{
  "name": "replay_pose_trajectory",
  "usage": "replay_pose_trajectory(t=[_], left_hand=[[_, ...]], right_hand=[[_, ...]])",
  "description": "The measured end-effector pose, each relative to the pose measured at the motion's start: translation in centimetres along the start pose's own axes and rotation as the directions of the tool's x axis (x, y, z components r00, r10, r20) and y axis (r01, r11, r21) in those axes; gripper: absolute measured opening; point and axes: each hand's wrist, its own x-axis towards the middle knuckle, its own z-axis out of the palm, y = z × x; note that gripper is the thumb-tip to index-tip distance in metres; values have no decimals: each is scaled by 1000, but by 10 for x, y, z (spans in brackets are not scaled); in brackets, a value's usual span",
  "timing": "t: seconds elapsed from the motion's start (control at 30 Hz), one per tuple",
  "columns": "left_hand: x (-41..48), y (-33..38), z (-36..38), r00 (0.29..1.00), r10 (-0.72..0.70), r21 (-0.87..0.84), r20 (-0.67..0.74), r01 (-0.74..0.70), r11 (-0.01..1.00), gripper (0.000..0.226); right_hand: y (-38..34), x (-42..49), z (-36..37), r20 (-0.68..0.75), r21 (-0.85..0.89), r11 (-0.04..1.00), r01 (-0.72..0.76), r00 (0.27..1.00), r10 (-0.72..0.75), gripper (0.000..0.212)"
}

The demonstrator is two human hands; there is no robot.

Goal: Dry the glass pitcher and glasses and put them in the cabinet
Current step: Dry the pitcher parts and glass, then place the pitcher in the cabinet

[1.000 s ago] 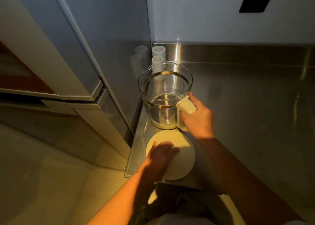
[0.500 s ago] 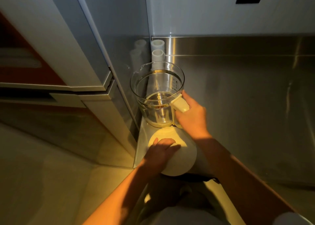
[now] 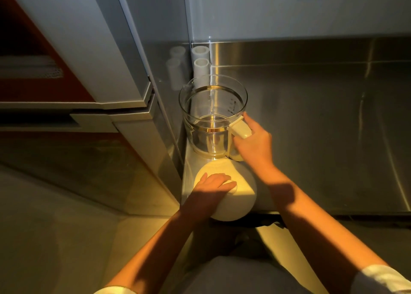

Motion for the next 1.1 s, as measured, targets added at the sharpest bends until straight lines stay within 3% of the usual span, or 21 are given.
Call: replay_pose_trajectory(t=[0.13,0.3,0.57,1.1], left_hand=[[6,-4,5,995,-61,-10,78,62,998,44],[4,-6,7,999,-37,-41,7,37,998,50],[1,-6,4,997,-52,-43,58,55,998,49],[2,-9,6,999,-48,-73,3,48,996,55]], right_hand=[[0,0,1,-10,-50,998,24,1000,-24,63],[0,-1,0,-13,-85,996,36,999,-37,63],[-1,-4,1,-21,-44,999,9,1000,-10,63],[0,1,-1,-13,-52,998,25,1000,-25,63]])
